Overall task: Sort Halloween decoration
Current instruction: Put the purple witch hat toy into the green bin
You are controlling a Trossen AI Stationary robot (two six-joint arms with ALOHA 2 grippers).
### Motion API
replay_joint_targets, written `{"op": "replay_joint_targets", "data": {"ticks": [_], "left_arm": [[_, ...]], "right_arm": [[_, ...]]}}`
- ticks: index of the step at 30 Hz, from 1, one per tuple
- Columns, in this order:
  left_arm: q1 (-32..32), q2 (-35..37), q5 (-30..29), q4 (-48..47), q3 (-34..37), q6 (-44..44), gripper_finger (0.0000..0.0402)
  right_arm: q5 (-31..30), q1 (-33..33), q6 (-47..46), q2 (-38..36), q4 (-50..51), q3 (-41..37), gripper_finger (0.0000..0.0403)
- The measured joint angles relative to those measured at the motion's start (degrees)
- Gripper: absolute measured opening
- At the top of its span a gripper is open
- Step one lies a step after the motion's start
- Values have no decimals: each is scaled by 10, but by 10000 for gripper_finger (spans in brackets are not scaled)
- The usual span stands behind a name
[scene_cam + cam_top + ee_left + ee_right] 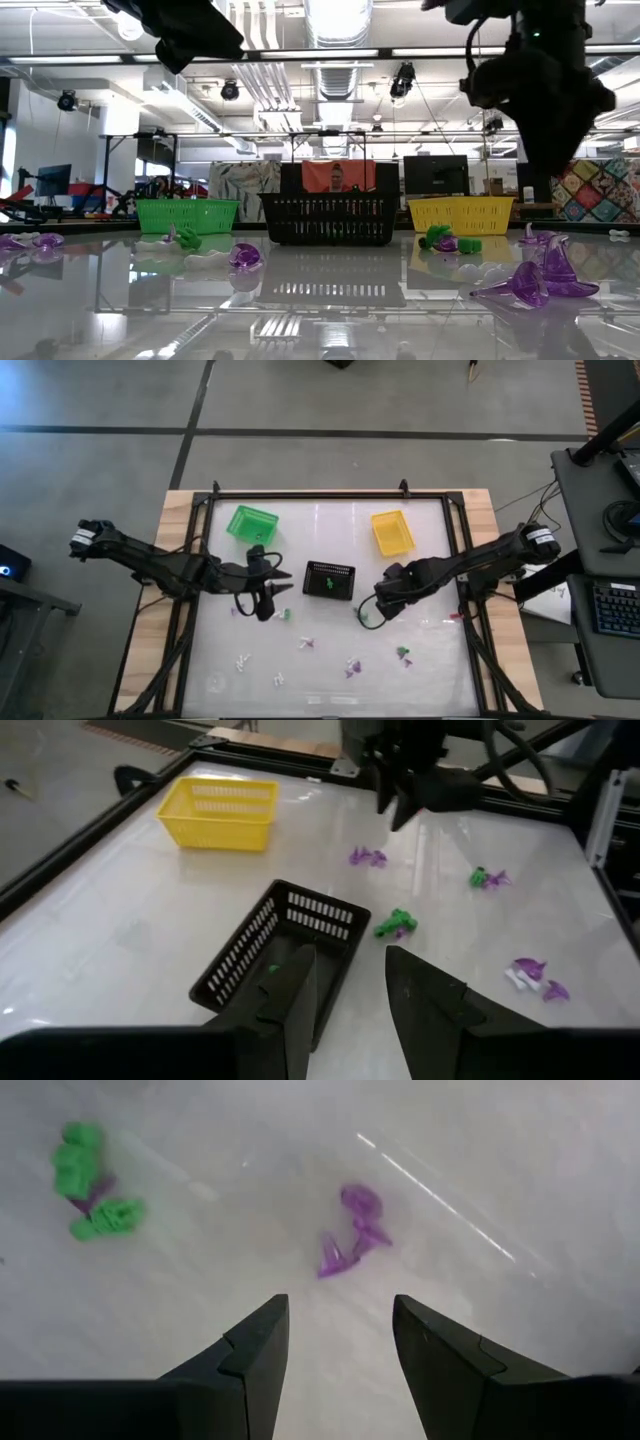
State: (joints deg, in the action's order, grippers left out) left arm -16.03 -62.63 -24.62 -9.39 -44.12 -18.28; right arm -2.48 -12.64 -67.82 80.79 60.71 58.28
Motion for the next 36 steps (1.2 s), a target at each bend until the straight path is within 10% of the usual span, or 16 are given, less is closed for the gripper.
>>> {"op": "replay_joint_targets", "data": {"ticks": [36], "left_arm": [[0, 0, -5, 0, 0, 8, 105]], "right_arm": [[12, 3, -28, 149, -58, -11, 143]]}}
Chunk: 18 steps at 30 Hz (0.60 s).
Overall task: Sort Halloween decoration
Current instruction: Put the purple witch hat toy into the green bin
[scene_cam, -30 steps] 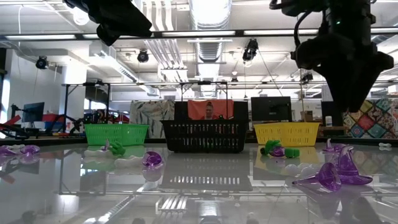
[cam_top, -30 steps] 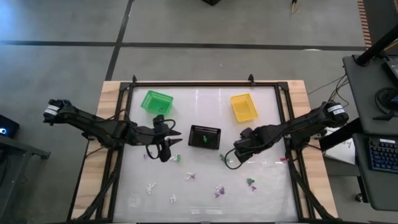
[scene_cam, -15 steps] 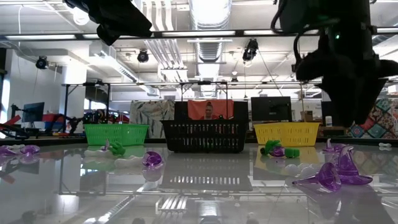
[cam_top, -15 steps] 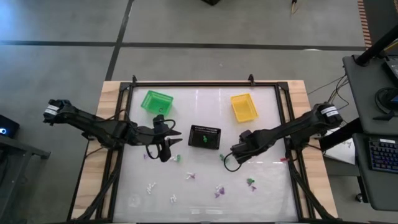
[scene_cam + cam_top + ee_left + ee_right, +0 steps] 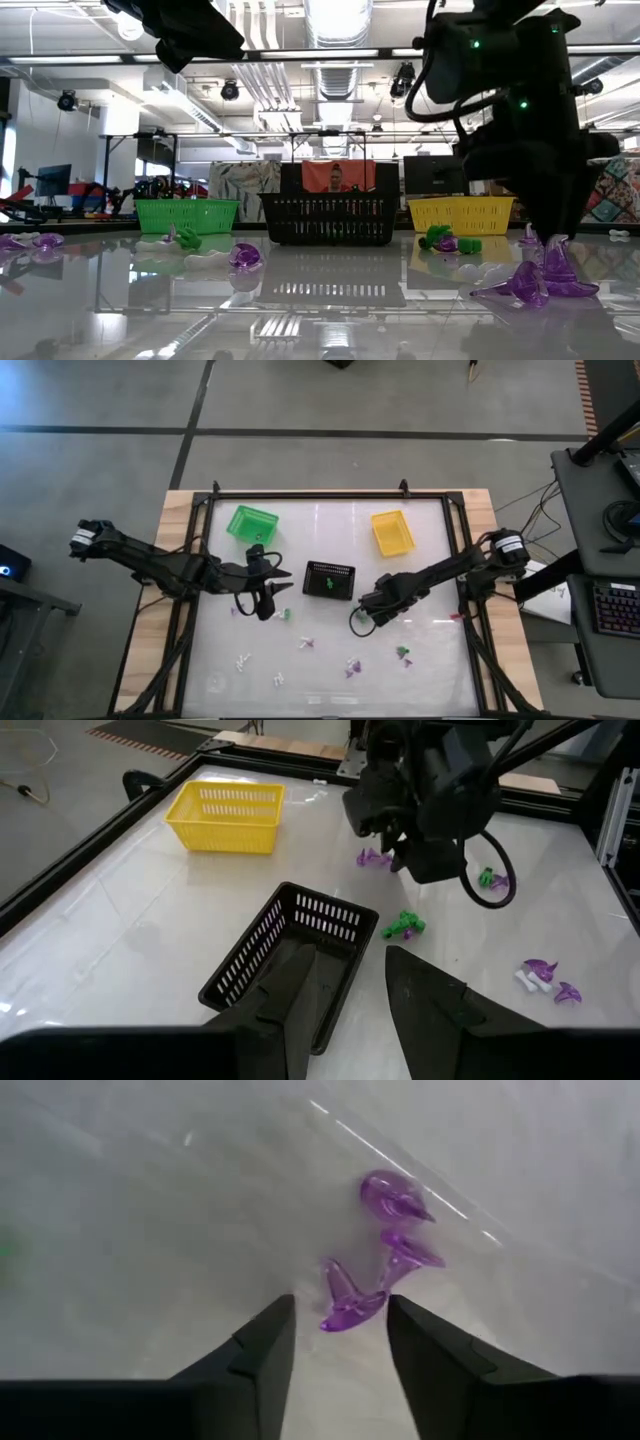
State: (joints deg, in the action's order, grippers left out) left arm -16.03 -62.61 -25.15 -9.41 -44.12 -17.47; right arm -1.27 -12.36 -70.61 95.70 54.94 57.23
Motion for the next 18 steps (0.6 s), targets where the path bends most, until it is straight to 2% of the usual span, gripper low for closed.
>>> {"op": "replay_joint_targets", "data": {"ticks": [9, 18], "left_arm": [[0, 0, 0, 0, 0, 0, 105], [0, 0, 0, 0, 0, 0, 105]], "right_arm": [[3, 0, 9, 0, 1, 0, 22], [27, 0, 48, -23, 2, 0, 9]]}}
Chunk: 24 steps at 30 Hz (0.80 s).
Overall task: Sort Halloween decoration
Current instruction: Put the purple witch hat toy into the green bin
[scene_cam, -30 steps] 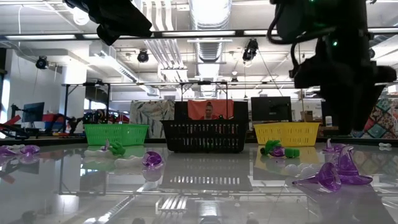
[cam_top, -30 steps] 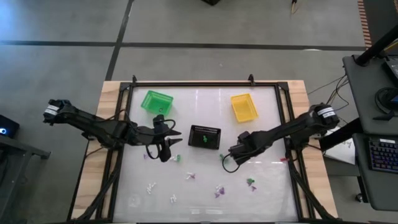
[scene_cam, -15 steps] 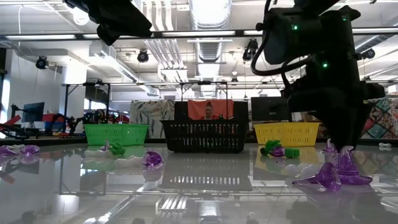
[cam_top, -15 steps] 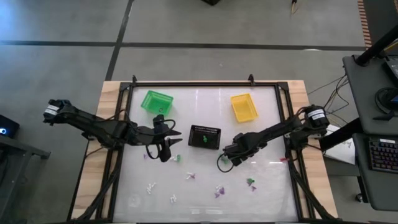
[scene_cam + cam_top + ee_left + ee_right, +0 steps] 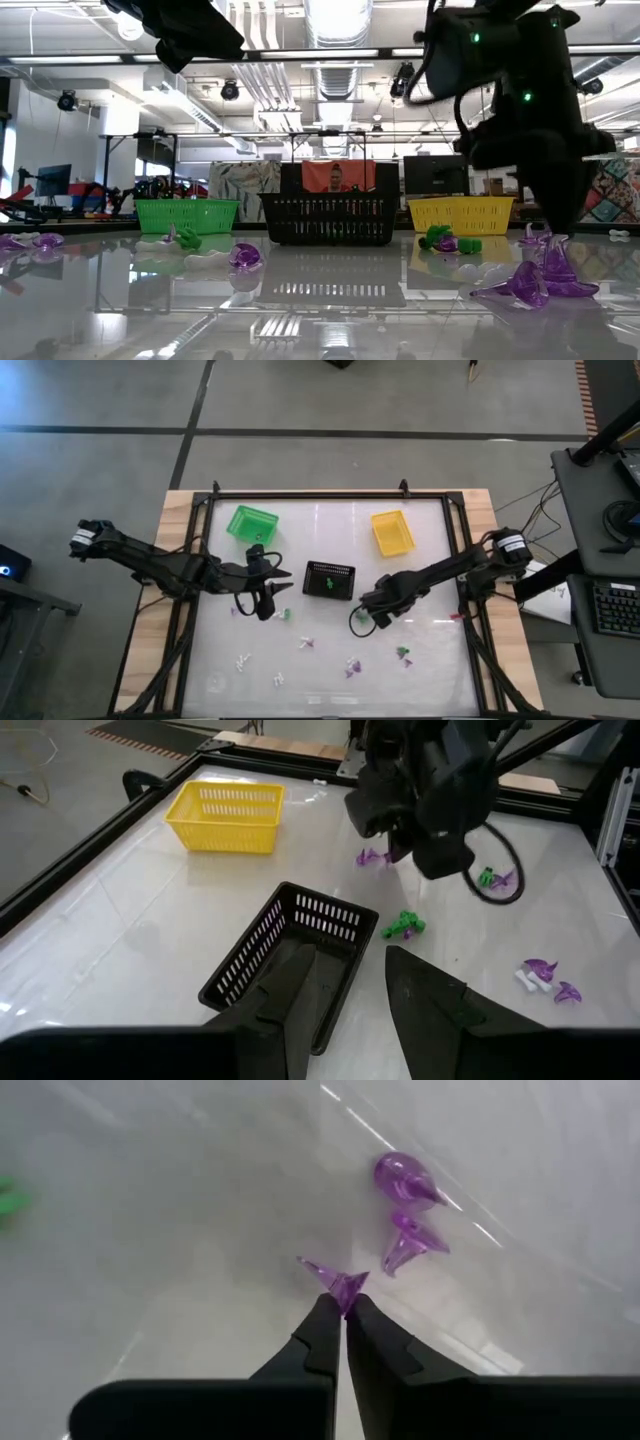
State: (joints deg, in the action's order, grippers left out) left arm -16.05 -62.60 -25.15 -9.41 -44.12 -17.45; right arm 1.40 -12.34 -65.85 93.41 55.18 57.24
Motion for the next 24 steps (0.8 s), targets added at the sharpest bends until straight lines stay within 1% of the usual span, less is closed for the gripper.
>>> {"op": "replay_joint_targets", "data": {"ticks": [3, 5, 8, 10, 13, 16, 18, 21, 24], "left_arm": [[0, 0, 0, 0, 0, 0, 105], [0, 0, 0, 0, 0, 0, 105], [0, 0, 0, 0, 0, 2, 105], [0, 1, 0, 0, 0, 3, 105], [-2, 16, 0, -3, 0, 10, 105], [-2, 39, 0, -3, 0, 27, 105], [-3, 59, -16, -5, 0, 36, 105], [-4, 90, -46, -5, 0, 45, 105], [-4, 115, -55, -7, 0, 52, 105]], "right_arm": [[-1, 0, 11, -31, -1, 2, 9], [-16, 0, 17, -54, -2, 2, 9], [-67, 0, 35, -91, -11, 2, 9], [-107, 0, 56, -114, -38, 2, 9], [-161, 5, 104, -140, -108, 2, 9], [-195, 17, 172, -159, -206, 2, 9], [-206, 30, 230, -163, -284, 2, 9], [-199, 57, 315, -162, -397, 2, 9], [-158, 96, 376, -150, -493, 3, 9]]}}
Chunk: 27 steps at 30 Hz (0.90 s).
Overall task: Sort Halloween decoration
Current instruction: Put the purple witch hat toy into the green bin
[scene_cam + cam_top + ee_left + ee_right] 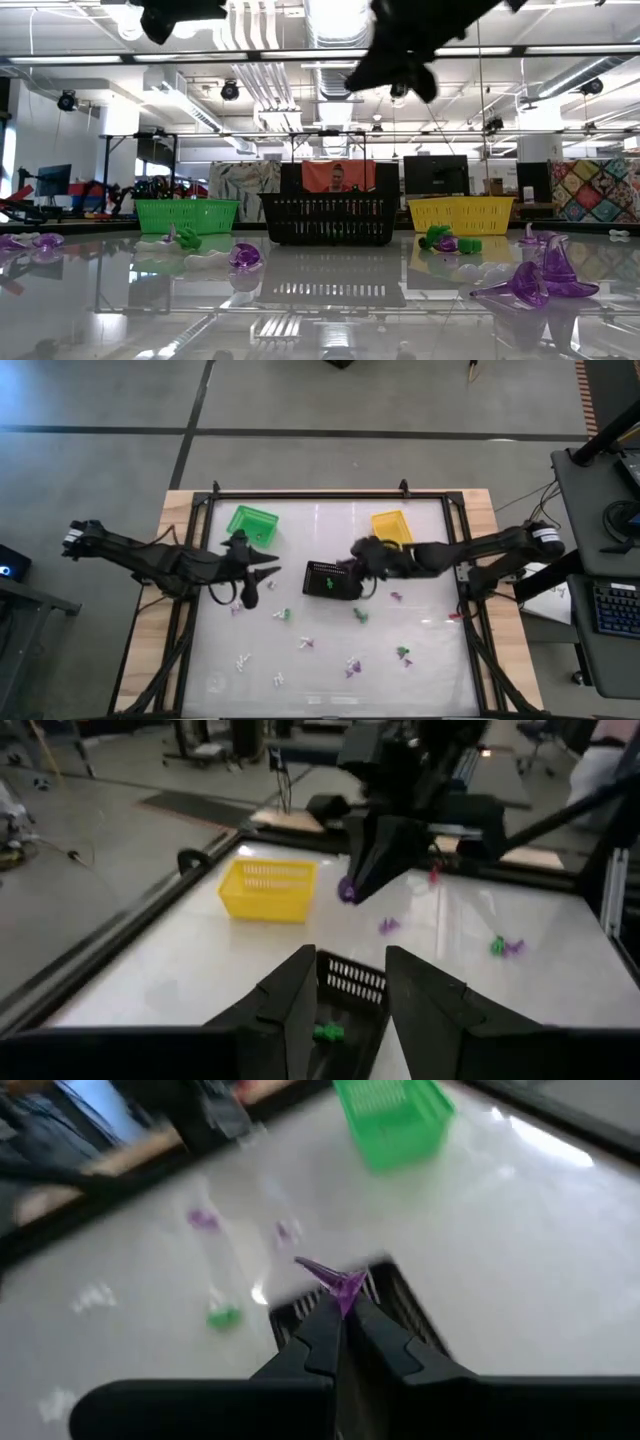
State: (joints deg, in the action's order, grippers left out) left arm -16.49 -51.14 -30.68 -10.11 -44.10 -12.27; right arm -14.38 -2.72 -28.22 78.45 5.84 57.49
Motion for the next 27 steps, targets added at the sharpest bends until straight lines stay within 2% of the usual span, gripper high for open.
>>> {"op": "replay_joint_targets", "data": {"ticks": [5, 8, 16, 27], "left_arm": [[-7, 32, -1, 7, 20, 12, 105], [-7, 56, -3, 17, 45, 13, 105], [-7, 137, -4, -2, 55, 13, 105], [-7, 209, -3, -10, 77, 15, 105]], "right_arm": [[81, 64, 53, 49, -126, 0, 9], [108, 96, 59, 82, -173, 7, 9], [114, 151, 99, 189, -183, 99, 9], [151, 189, 134, 360, -171, 309, 9]]}}
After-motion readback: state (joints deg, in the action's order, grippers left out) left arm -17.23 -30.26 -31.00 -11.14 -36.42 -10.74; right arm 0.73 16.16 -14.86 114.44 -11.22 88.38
